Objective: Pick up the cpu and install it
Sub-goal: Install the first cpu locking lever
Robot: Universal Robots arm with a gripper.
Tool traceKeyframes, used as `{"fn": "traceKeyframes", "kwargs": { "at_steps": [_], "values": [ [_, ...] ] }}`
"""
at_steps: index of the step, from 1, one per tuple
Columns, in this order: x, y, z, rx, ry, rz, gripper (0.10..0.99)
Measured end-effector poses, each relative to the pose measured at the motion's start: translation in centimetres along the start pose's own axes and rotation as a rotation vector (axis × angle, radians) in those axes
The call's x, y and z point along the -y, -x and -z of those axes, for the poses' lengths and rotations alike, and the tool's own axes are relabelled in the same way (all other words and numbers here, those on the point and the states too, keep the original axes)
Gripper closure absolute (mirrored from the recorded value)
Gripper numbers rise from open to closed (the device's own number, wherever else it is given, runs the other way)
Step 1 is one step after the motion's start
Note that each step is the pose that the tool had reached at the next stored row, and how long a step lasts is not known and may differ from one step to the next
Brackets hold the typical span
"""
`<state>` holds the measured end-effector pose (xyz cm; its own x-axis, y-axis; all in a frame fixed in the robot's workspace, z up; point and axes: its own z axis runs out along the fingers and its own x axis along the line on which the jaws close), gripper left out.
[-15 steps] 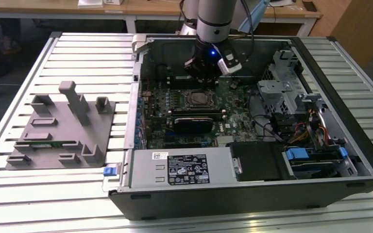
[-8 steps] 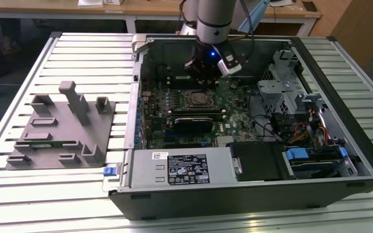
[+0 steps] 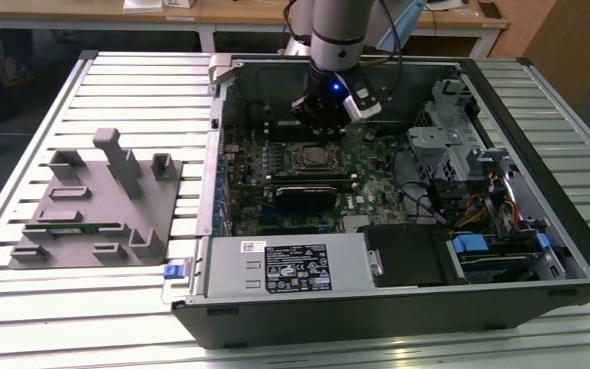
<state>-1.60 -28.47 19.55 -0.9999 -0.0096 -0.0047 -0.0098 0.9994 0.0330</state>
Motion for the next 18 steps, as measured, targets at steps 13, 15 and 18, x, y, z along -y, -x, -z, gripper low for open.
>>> {"fn": "traceKeyframes", "kwargs": {
  "at_steps": [13,15,18],
  "values": [
    [-0.15,0.08,0.88,0.0039,0.006,0.0,0.98],
    [-0.16,0.08,0.87,0.004,0.003,0.0,0.98],
    [-0.15,0.08,0.78,0.0038,-0.011,0.0,0.98]
  ]
}}
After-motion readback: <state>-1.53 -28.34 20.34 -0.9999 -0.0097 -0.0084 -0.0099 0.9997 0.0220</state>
